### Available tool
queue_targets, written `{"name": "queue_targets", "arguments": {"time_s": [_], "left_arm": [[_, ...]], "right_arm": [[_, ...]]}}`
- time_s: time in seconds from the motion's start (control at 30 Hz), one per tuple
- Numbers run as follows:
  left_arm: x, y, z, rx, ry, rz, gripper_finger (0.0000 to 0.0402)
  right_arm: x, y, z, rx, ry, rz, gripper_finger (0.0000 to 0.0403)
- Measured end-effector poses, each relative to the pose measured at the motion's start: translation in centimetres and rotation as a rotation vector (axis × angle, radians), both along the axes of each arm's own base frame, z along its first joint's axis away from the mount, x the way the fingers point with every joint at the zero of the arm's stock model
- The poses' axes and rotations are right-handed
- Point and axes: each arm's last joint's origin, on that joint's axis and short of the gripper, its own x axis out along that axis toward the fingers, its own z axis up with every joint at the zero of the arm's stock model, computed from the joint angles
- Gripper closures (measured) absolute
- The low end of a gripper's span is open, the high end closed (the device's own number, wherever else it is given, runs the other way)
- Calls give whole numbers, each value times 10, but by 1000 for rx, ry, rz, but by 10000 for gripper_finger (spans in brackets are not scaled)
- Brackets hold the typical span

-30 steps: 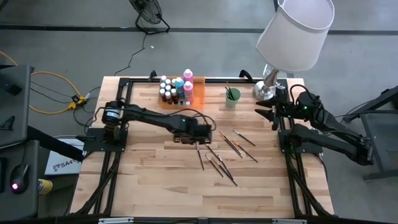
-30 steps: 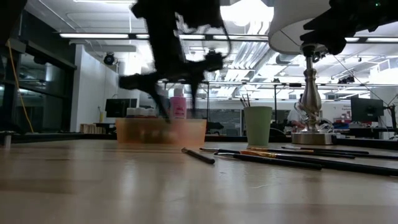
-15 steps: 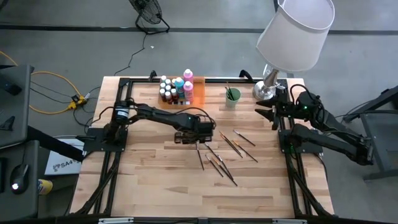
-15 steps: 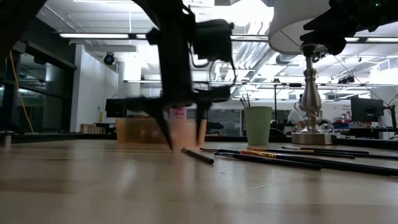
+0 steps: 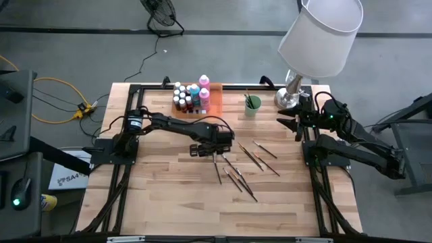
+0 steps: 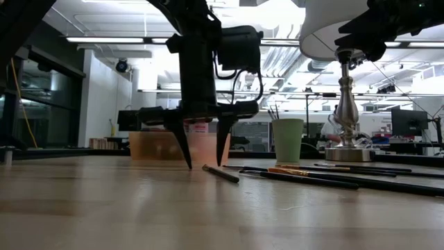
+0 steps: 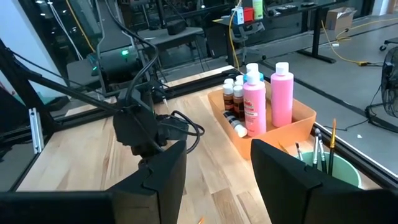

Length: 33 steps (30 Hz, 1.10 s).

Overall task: Pick & Place Paint Supplies
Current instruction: Put the silver paint brush into the green cup

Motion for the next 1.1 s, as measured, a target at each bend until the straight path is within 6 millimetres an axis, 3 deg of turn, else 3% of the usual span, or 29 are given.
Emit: {"name": "queue_targets", "arguments": {"time_s": [0.33,0.7,1.1], "left_arm": [[3,-1,-19,-60,65,-4,200],[16,-2,-12,-73,99,-52,299],[17,-6,-12,-68,87,-71,357]], "right_arm": [[0,0,0,0,0,0,229],[0,0,0,0,0,0,229],[0,0,0,0,0,0,229]]}}
